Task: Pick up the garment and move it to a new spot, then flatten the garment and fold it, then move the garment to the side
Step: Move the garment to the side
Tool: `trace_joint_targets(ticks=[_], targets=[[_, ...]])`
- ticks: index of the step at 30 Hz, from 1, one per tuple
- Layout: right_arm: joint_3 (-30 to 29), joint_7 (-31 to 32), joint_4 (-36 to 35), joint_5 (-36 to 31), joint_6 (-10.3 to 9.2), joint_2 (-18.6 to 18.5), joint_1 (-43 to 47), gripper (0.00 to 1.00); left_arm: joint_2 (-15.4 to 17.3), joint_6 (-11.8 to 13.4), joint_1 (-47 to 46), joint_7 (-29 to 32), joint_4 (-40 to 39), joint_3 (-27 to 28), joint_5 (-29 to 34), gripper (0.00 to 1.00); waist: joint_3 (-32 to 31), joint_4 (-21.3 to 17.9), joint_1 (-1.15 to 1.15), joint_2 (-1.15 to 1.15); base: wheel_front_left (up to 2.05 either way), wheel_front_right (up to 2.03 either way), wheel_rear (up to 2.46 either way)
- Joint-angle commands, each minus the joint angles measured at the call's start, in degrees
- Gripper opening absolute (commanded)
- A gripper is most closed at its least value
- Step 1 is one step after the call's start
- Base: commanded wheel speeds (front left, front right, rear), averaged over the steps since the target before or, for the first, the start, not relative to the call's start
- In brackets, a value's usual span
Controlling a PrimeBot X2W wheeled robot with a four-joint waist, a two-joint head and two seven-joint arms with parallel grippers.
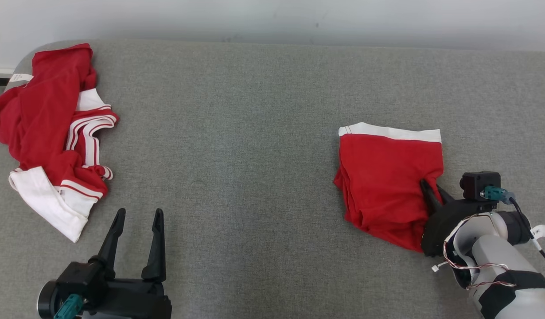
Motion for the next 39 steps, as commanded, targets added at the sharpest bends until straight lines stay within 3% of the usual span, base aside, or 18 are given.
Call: trace_joint_targets(ticks=[1, 8, 16, 24, 30, 39], targets=[[2.0, 0.0, 0.4, 0.2, -0.16, -1.7, -1.1, 0.0, -0.1, 0.1, -0.6, 0.0, 0.0, -0.1, -0.2, 1.0, 0.0, -0.1, 0.0, -0.01, 0.0, 0.0, 0.0], [7.9, 1.6, -0.9, -0.2, -0.16, -6.7, -5.9, 0.0, -0.1, -0.1, -1.6, 0.0, -1.1, -0.4, -0.4, 1.0, 3.2, -1.5, 0.0, -0.01, 0.0, 0.0, 0.0], [12.2, 3.7, -5.4, 1.1, -0.16, -14.9, -14.5, 0.0, 1.1, -0.4, -5.5, 0.0, -4.4, -0.7, 0.3, 1.0, 13.0, -6.6, 0.0, -0.01, 0.0, 0.0, 0.0], [11.5, 4.7, -10.1, 1.8, -0.16, -22.5, -21.6, 0.0, 4.2, -0.4, -9.6, 0.0, -8.0, -1.9, 1.1, 1.0, 22.0, -13.2, 0.0, -0.01, 0.0, 0.0, 0.0], [9.4, 4.8, -12.7, 1.6, -0.16, -25.7, -24.1, 0.0, 7.4, -0.3, -9.4, 0.0, -10.7, -0.8, 0.7, 1.0, 25.9, -18.1, 0.0, -0.01, 0.0, 0.0, 0.0], [7.9, 7.7, -14.6, -1.4, -0.16, -29.3, -27.3, 0.0, 9.1, -0.4, -8.3, 0.7, -11.9, -1.3, 0.2, 1.0, 27.0, -19.7, 0.0, -0.01, 0.0, 0.0, 0.0]])
